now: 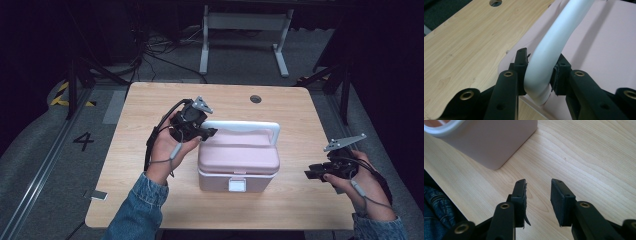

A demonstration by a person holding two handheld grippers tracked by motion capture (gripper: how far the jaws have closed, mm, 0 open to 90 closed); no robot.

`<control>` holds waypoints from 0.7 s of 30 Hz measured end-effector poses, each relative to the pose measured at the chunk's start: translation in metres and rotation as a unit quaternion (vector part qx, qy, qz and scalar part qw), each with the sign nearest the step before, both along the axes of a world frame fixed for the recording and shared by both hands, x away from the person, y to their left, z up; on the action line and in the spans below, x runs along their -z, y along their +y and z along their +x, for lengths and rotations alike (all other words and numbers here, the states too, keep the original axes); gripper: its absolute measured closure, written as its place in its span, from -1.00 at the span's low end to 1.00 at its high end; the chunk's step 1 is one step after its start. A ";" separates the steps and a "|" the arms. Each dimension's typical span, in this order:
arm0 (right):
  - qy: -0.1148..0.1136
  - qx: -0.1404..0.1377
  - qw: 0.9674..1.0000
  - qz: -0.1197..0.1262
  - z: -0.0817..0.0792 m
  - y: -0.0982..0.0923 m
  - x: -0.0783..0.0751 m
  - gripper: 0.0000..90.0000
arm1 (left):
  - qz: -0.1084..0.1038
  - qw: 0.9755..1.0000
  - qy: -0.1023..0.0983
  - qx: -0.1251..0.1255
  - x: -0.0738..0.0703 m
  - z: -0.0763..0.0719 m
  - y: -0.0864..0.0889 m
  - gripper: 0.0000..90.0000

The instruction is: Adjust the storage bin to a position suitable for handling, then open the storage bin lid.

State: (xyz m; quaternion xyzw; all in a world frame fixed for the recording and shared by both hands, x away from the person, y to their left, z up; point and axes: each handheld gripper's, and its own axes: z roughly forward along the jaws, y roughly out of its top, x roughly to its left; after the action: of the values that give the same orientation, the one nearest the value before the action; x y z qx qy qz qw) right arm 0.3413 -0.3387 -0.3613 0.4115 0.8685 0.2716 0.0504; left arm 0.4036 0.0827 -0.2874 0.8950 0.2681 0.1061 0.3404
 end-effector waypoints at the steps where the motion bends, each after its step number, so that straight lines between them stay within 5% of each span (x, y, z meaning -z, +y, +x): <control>1: -0.001 -0.002 1.000 0.001 0.000 0.001 0.000 0.48 | 0.001 1.000 0.000 -0.001 -0.001 0.001 0.000 0.59; 14: -0.012 -0.014 1.000 0.025 0.001 0.005 -0.001 0.52 | -0.023 1.000 0.011 -0.013 -0.011 0.019 0.003 0.60; 21: -0.058 -0.024 0.996 0.070 -0.002 0.007 -0.012 0.53 | -0.040 0.999 0.019 -0.018 -0.014 0.031 0.005 0.60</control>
State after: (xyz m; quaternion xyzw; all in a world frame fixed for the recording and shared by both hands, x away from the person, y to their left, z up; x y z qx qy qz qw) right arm 0.3389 -0.3321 -0.3496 0.3763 0.8529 0.3560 0.0655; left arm 0.4348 0.0879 -0.2735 0.8777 0.2943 0.0842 0.3687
